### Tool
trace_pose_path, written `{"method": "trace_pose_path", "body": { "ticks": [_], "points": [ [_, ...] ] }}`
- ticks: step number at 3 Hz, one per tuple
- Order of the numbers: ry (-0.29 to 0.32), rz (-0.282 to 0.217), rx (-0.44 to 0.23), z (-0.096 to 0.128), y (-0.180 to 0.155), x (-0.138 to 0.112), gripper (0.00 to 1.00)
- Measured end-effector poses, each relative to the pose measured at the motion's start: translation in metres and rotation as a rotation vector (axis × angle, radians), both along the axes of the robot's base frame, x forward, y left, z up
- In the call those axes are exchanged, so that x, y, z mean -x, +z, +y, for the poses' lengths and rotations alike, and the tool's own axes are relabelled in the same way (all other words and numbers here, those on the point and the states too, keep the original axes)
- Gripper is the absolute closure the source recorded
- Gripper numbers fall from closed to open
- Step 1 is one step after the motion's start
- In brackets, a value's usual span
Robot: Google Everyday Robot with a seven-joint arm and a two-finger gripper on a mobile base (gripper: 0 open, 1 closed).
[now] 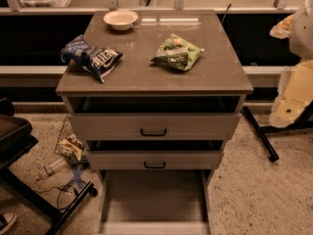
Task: Place blue chip bag into bottom drawer
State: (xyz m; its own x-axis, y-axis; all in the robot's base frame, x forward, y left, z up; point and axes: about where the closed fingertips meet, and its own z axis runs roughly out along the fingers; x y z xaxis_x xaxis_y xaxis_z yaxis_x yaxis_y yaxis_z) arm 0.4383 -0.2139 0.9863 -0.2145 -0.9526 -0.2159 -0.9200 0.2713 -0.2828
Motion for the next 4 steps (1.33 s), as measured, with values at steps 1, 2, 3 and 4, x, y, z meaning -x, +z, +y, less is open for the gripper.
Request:
{"method": "trace_pose_path", "body": {
  "ticks": [1,2,3,4],
  "points": [
    [0.000,0.000,0.000,0.000,0.000,0.000,0.00],
    [0.006,-0.017,-0.011,0.007,0.001,-0.006,0.00],
    [0.020,-0.065,-0.086,0.029,-0.004,-0.029,0.00],
    [0.060,-0.128,-0.274,0.083,-0.014,-0.079,0.00]
  ]
}}
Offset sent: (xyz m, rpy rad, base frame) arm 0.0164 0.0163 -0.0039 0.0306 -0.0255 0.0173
